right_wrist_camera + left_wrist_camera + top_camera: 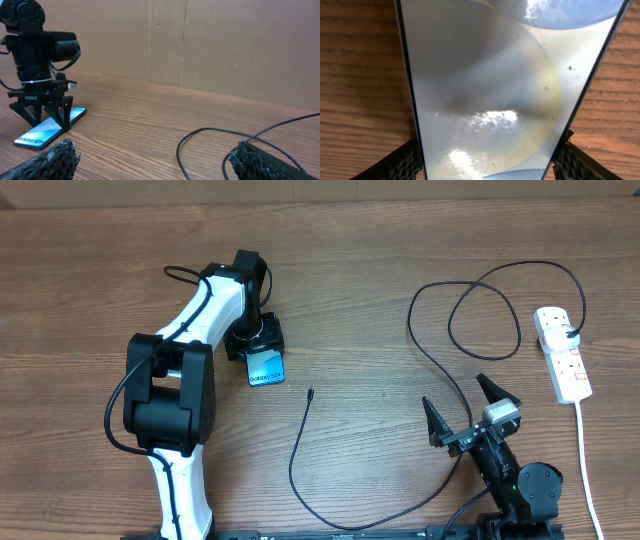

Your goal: Plug charger to phone and switch on socket

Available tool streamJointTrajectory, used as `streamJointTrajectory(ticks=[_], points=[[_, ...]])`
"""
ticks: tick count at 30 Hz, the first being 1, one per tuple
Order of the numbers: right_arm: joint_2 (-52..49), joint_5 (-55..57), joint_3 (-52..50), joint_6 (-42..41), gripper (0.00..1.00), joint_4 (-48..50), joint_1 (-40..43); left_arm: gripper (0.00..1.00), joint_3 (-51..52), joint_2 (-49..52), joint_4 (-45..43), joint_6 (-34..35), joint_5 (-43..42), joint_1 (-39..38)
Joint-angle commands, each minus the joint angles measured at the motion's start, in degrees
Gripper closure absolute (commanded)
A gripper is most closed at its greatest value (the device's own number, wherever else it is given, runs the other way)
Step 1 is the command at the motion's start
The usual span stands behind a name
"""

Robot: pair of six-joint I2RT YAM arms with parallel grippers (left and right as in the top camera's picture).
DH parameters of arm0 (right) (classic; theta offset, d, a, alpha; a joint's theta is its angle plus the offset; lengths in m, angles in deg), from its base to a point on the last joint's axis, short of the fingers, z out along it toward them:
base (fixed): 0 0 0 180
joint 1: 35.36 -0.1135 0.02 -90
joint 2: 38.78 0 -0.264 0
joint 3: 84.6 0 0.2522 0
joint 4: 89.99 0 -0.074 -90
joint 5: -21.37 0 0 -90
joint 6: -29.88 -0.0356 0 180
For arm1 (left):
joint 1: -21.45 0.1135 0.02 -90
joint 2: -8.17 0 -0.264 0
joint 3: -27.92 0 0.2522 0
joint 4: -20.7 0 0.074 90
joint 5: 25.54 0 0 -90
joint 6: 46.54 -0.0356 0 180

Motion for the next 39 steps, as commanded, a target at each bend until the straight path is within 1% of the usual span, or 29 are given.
streamJointTrajectory(ticks=[1,2,12,16,19,22,26,27,30,32,36,39], points=[[0.52,0.74,-0.52,0.00,0.00,0.28,-0.37,0.41,-1.11,1.79,1.64,-3.15,-4.52,0.42],[0.52,0.74,-0.52,0.00,0.00,0.31,-0.37,0.42,-1.81,1.79,2.29,-3.74,-5.44,0.42],[0.52,0.74,-0.52,0.02,0.00,0.31,-0.37,0.41,-10.51,1.79,9.09,-9.88,-16.96,0.44],[0.52,0.74,-0.52,0.02,0.00,0.35,-0.37,0.40,-12.00,1.68,11.13,-14.23,-25.14,0.55],[0.52,0.35,-0.52,-0.02,0.00,1.68,-0.37,0.40,-12.00,1.57,11.52,-15.96,-29.05,0.87],[0.52,-7.37,-0.52,0.00,0.00,1.46,-0.37,0.39,-12.00,1.57,11.50,-17.11,-30.42,1.42],[0.52,-20.94,-0.52,-1.84,0.00,7.15,-0.37,0.38,-12.00,1.57,11.26,-17.49,-30.49,2.05],[0.52,-23.39,-0.52,-4.24,0.00,7.82,-0.37,0.38,-12.00,1.57,10.97,-17.49,-30.49,2.16],[0.50,-23.63,-0.50,-17.64,0.00,5.97,-0.37,0.37,-12.00,1.57,10.19,-17.46,-30.64,2.21],[0.50,-23.56,-0.50,-22.45,0.00,5.09,-0.37,0.38,-12.00,1.57,9.99,-17.46,-30.71,2.21],[-0.66,-22.43,3.56,-27.15,0.00,2.01,-0.31,0.37,-12.00,1.57,9.29,-17.44,-31.74,2.19],[-6.21,-19.74,12.50,-27.50,0.00,-5.22,-0.31,0.37,-12.00,1.57,8.90,-17.20,-31.76,2.19]])
